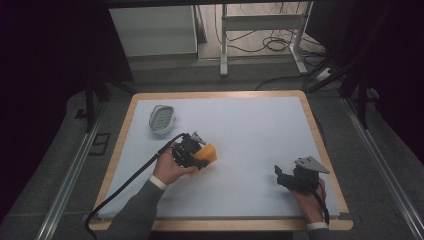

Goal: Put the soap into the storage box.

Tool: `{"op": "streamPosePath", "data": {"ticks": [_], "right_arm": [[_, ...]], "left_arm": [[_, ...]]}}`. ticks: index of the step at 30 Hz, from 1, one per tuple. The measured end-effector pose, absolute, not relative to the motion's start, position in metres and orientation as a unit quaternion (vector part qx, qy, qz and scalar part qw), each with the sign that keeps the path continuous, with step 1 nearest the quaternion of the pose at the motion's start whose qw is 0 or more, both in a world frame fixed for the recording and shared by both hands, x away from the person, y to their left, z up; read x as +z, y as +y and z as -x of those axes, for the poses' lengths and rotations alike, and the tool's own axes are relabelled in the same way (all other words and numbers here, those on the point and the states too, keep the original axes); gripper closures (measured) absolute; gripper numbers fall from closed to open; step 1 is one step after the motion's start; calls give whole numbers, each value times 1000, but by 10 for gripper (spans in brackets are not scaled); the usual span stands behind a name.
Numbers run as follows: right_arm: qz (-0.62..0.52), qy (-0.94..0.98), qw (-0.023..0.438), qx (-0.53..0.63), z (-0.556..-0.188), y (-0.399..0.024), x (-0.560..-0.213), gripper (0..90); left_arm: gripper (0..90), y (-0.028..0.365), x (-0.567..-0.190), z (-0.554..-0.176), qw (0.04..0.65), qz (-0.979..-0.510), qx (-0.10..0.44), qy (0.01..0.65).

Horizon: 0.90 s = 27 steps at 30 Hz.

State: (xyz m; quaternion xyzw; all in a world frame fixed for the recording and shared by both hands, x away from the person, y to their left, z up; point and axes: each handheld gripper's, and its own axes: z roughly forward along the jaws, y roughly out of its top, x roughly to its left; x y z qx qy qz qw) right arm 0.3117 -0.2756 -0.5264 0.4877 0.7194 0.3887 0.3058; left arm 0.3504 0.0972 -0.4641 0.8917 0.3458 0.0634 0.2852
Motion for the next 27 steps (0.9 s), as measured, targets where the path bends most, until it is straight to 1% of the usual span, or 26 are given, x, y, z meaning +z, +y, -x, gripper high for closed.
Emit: {"op": "streamPosePath", "data": {"ticks": [20, 27], "right_arm": [[-488, 719, 306, 389, -312, -276, -526, 96], [-488, 719, 306, 389, -312, -276, -526, 96]], "left_arm": [[611, 108, -457, -356, 285, -890, 63, 349], [611, 113, -454, -358, 288, -888, 70, 352]]}}
